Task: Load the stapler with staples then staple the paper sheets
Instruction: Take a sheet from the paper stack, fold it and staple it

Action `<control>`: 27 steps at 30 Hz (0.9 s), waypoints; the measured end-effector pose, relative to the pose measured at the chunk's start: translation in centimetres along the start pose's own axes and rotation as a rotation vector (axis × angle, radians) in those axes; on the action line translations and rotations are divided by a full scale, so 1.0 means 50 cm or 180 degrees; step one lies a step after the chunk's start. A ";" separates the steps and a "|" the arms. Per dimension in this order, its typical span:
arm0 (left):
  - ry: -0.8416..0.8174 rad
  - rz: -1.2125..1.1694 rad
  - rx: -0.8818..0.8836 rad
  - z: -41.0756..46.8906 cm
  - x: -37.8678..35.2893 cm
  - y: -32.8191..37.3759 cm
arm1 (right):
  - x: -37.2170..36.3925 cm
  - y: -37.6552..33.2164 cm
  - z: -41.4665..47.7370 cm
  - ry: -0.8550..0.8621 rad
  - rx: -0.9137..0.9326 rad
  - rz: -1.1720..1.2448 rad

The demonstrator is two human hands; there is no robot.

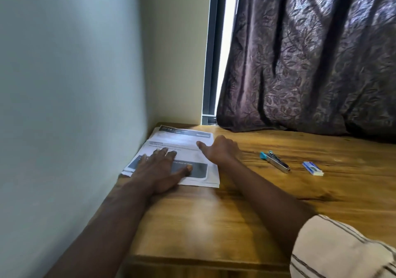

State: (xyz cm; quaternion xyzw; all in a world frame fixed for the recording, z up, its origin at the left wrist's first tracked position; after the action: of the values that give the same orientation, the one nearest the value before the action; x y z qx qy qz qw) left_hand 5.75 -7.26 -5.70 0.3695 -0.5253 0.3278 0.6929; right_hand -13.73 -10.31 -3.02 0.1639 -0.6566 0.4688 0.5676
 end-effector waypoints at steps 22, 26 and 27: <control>0.0113 -0.0082 -0.0010 0.006 -0.003 -0.009 | -0.040 -0.012 -0.035 0.0680 0.0709 0.0638; 0.0136 -0.0115 0.0004 0.004 0.001 -0.008 | -0.033 -0.011 -0.029 0.0617 0.0550 0.1554; 0.0145 -0.0118 -0.0009 0.004 0.002 -0.008 | -0.033 -0.009 -0.026 0.0629 0.0564 0.1695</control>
State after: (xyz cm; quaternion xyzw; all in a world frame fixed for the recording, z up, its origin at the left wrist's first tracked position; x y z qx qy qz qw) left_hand 6.03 -7.62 -5.63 0.3707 -0.5028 0.3224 0.7112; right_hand -12.13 -10.02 -4.41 -0.0117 -0.5746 0.6704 0.4694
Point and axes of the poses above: each hand's wrist, its own z-axis towards the middle knuckle, its own x-axis out of the back of the hand, y = z × x, the point moved 2 cm from there along z, towards the middle knuckle, and after that the axes turned 15 degrees about -x, right-handed, at the moved point
